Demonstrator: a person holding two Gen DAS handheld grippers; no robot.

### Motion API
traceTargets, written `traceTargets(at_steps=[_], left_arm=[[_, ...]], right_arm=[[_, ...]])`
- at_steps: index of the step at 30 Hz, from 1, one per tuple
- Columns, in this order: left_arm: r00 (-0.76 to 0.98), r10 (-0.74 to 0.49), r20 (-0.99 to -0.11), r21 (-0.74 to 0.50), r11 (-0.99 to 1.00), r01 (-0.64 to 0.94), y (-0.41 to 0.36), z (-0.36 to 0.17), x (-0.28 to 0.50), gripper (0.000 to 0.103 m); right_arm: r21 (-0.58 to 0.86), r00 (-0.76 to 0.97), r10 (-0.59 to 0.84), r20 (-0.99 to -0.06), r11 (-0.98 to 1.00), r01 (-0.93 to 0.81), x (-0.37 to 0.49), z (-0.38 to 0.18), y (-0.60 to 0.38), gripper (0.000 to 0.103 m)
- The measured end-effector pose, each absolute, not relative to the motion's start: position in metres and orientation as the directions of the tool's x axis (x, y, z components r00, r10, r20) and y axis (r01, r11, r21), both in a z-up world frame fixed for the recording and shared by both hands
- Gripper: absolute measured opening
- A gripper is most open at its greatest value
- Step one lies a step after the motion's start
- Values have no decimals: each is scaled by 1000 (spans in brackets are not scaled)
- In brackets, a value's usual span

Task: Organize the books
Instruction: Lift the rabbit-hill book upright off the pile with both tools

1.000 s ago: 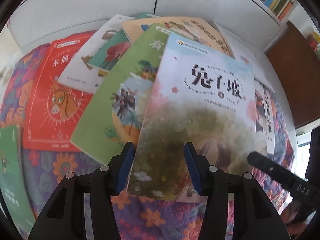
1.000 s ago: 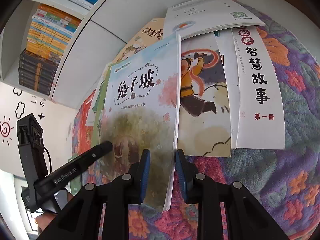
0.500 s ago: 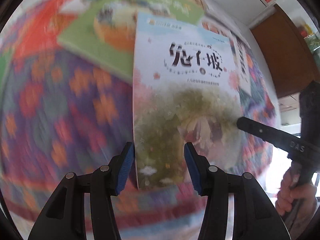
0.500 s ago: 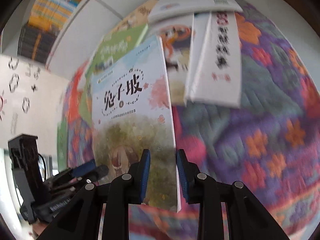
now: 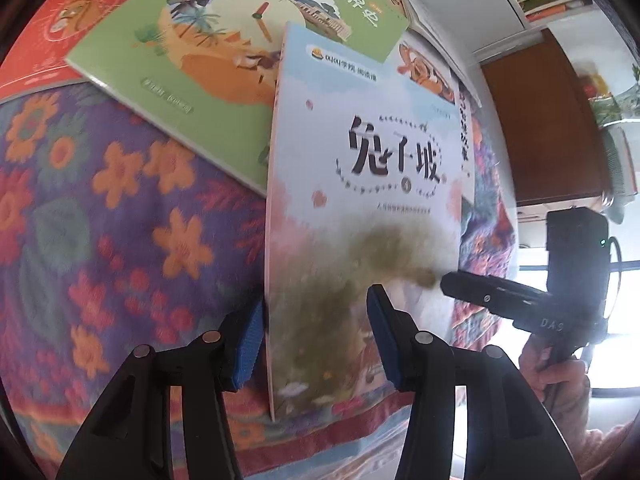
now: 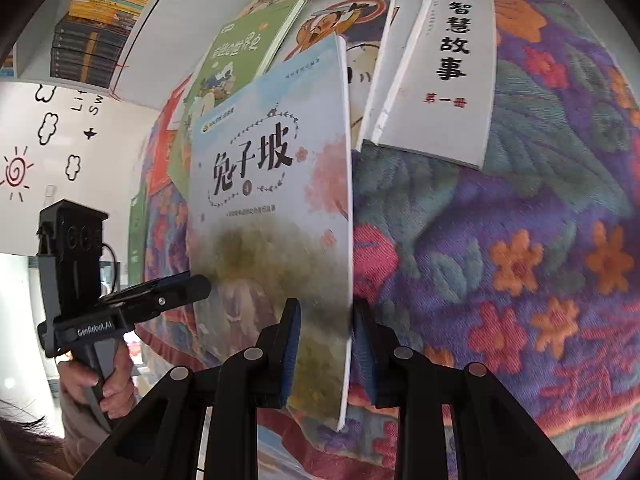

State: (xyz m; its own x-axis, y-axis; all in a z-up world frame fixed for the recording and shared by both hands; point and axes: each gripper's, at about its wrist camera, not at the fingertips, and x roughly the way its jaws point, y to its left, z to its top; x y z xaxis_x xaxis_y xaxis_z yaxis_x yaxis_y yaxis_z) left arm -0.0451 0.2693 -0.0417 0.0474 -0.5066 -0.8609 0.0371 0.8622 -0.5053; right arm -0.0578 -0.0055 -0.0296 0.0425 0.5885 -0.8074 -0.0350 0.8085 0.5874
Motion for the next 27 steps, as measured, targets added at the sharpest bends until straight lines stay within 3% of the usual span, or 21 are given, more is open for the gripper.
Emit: traceTargets(at_steps=[14, 19, 27], left_arm=[[6, -565, -825, -565, 825, 17, 283, -46, -23, 42], [9, -537, -843, -537, 843, -10, 292, -46, -18, 34], [51, -535, -843, -537, 841, -58, 301, -48, -19, 33]], right_arm=[[701, 39, 700, -713, 712, 40, -39, -42, -31, 27], [655, 26, 655, -755, 755, -11, -31, -37, -20, 24], [543, 67, 547, -835, 837, -66, -29, -28, 1, 23]])
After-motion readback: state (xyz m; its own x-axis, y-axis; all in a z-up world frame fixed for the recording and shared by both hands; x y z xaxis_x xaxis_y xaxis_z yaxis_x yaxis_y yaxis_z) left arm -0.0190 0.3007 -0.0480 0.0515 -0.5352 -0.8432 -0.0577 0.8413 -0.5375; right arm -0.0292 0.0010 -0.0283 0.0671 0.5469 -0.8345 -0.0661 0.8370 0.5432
